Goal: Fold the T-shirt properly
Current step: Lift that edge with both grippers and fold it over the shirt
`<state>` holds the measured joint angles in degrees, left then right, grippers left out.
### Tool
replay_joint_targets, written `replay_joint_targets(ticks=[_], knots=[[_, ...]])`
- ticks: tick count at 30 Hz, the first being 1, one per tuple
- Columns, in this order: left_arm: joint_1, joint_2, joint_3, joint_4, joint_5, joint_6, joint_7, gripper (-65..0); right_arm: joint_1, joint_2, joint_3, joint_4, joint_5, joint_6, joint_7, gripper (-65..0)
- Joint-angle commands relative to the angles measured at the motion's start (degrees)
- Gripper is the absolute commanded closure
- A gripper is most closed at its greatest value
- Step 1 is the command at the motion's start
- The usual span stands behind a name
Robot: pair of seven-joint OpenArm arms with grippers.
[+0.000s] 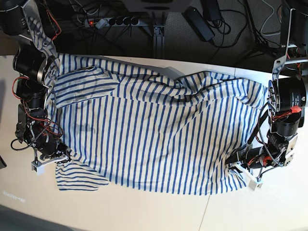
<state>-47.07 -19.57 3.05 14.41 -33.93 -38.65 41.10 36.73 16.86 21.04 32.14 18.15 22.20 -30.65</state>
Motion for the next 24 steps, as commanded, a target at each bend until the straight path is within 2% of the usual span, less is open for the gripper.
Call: replay_joint_targets(ticks=[1,5,11,17,21,24], knots=[[-2.78,-0.83,-0.11,0.70,-1.73,-1.35,0.11,0.0,1.51,1.42,-0.79,1.97,0.87,4.87,-1.01,0.0],[-3.04,-2.80,-0.11,3.41,-5.92,-1.35,3.82,0.0,1.46,3.13,-5.79,6.54,7.02,5.70,-6.01,0.0],[-0.87,-5.40,-0.11,8.76,-14.58,-1.35,18.88,0.0,-3.58,7.96,-11.82,14.60,13.31,6.82,-8.31,0.0],[6.08,-9.42,-0.11,17.75,-24.83,-1.35,26.51,0.0,-12.96,12.00,-12.52,22.69,20.79,7.78,-9.73,0.0],[12.66,-12.24,-0.11,27.74,-31.10,-1.35,29.73,0.0,-18.71,14.05,-12.52,27.71,21.35,8.09,-9.70,0.0],[16.06,-13.18,-0.11,34.73,-32.09,-1.35,31.56,0.0,-21.33,15.32,-12.50,30.51,21.81,8.09,-9.75,0.0]])
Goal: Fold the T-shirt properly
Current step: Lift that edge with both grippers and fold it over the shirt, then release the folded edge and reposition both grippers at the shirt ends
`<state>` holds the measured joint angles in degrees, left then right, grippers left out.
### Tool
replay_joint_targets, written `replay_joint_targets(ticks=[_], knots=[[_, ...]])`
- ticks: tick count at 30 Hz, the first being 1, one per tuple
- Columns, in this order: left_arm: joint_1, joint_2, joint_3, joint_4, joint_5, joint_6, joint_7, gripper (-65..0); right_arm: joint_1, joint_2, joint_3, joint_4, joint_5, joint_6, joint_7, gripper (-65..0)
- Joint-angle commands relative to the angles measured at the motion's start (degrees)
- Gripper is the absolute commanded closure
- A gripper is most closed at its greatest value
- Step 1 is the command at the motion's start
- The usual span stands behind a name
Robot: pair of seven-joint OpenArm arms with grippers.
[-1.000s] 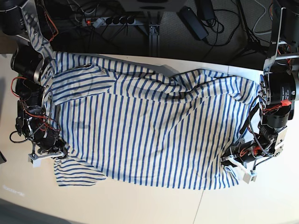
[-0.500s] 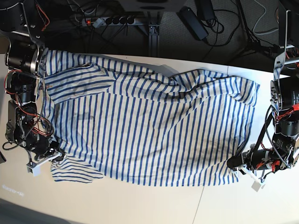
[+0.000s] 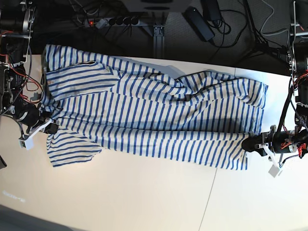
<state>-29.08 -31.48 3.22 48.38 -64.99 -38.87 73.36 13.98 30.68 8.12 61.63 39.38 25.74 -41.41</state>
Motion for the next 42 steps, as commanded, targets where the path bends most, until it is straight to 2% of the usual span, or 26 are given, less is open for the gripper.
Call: replay_joint_targets(ticks=[1,5,9,13,18,19,22,24,32,33,37,42], knots=[[-0.94,-1.27,-0.28,2.67,-1.03,-1.13,0.20,0.0,0.90,1.75,0.44,1.64,0.70,4.55,0.85,0.0],[2.84,-1.25,-0.28,7.61,-1.09,-1.13,0.81,0.0,-1.53,2.54,0.50,4.09,0.70,4.52,0.24,0.0],[5.11,-1.22,-0.28,8.02,-1.60,-1.13,1.05,0.0,-3.08,2.64,0.50,4.42,0.46,4.52,-0.07,0.0],[5.77,-1.22,-0.28,8.02,-1.42,-1.13,1.25,0.0,-3.34,2.64,0.50,3.87,0.48,4.50,-1.55,0.0],[5.75,-1.20,-0.28,8.02,-0.87,-1.13,1.01,0.0,-3.19,2.62,0.50,2.78,-1.22,4.48,-0.24,0.0],[5.75,-1.20,-0.28,8.02,-0.33,-1.13,0.98,0.0,-3.17,2.62,0.50,2.75,-2.54,4.48,0.48,-6.1],[5.75,-1.22,-0.28,8.02,1.46,-1.13,0.50,-12.6,-3.17,2.62,0.50,2.75,-4.81,4.24,1.11,-29.0],[5.75,-1.22,-0.28,8.02,2.80,-1.13,-0.35,-16.8,-2.89,2.64,0.50,2.80,-4.87,4.24,1.42,-37.8],[5.75,-1.25,-0.28,8.02,3.21,-1.13,-1.46,-16.9,0.63,2.67,4.20,3.41,-4.87,4.22,1.92,-38.6],[5.75,-1.25,-0.28,8.02,3.19,-1.13,-1.57,-18.0,1.42,2.67,4.57,3.41,-4.87,4.22,1.92,-38.6],[5.40,-1.46,-0.28,8.02,3.15,-1.13,-1.60,-33.0,4.74,2.60,4.61,2.89,-4.96,4.24,1.90,-38.6],[4.02,-2.67,-0.28,8.02,3.15,-1.13,-2.12,-34.7,9.35,2.60,4.61,-3.04,-6.86,4.11,4.00,-38.5]])
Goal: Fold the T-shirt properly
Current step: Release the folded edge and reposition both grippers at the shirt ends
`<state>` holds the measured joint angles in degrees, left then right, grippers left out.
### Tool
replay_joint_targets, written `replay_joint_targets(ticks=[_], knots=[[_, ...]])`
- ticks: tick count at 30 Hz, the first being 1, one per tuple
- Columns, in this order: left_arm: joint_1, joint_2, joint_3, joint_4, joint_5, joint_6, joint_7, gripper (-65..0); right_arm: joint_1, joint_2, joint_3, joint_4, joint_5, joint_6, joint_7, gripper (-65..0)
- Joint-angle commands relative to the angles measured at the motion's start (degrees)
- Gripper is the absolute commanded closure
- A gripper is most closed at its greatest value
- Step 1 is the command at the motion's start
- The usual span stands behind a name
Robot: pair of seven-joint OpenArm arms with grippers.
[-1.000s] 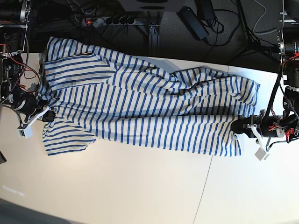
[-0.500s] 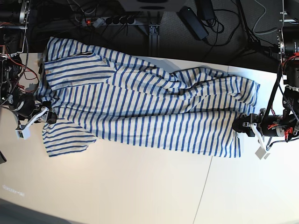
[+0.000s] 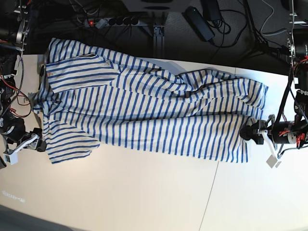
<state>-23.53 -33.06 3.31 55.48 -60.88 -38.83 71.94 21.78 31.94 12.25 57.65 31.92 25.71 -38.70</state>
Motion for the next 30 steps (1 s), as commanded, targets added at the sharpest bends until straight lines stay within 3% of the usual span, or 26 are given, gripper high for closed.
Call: replay_joint_targets(ticks=[1,5,9,16,25,30], knots=[[-1.88,-1.33,-0.37,0.92,-0.92,-1.17,-1.07,-34.7,2.49,1.36,0.48,-0.74,-0.17,4.11,2.14,-38.5],[-2.51,-2.25,-0.37,0.92,-0.46,-1.17,-4.42,-34.7,5.33,1.33,0.48,-6.99,-1.09,4.11,4.83,-38.5],[-2.49,-1.86,-0.37,0.79,3.98,-1.17,-9.18,-34.7,6.60,1.31,0.48,-11.26,-1.22,4.11,5.95,-38.6],[-2.71,-0.68,-0.37,-0.20,4.00,-1.17,-9.60,-34.7,7.23,1.22,0.48,-18.67,-3.63,4.11,7.06,-38.6],[-10.32,4.37,-0.37,-16.87,5.53,-1.17,-14.43,-34.7,7.26,0.66,0.48,-21.46,-2.54,4.13,7.65,-38.6],[-14.14,5.68,-0.37,-23.26,8.04,-1.17,-16.52,-34.7,7.23,-2.21,0.48,-21.46,-2.58,4.13,7.65,-38.6]])
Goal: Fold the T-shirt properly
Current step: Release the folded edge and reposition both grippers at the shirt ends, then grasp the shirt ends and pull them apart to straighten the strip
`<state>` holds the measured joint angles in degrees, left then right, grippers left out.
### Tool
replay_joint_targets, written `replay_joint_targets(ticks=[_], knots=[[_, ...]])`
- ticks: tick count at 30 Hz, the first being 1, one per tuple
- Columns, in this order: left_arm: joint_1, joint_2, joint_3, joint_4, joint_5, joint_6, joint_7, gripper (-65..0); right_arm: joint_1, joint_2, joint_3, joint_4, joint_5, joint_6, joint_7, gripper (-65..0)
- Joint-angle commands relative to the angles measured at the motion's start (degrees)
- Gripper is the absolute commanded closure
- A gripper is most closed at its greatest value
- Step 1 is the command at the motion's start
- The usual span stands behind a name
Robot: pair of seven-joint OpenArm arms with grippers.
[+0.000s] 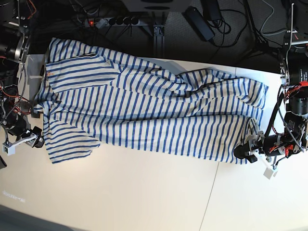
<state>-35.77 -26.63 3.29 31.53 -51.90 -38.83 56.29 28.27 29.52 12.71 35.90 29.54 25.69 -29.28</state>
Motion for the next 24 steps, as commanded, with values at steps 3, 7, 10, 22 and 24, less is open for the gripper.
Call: replay_joint_targets(ticks=[3,7,10,22,24], knots=[[-2.34,-0.70,-0.35,0.66,0.79,-1.17,-2.01,-34.7,0.74,-2.01,0.02,0.28,-0.22,4.15,-1.75,-38.6],[-2.27,-0.66,-0.35,0.66,1.92,-1.17,-2.82,-34.6,0.76,-4.61,0.02,0.31,-1.36,4.15,-1.70,-38.6],[-2.32,-0.66,-0.35,0.66,3.41,-1.17,-4.63,-34.5,0.76,-6.45,0.02,0.31,-2.89,4.15,-0.85,-38.6],[-2.14,-0.68,-0.35,0.66,6.36,-1.17,-14.12,-1.6,0.74,-9.03,0.00,0.83,-7.72,4.24,0.02,-1.2],[-2.16,-0.68,-0.35,0.66,6.40,-1.17,-14.10,0.0,0.74,-8.98,0.00,0.85,-7.72,4.24,1.11,0.0]])
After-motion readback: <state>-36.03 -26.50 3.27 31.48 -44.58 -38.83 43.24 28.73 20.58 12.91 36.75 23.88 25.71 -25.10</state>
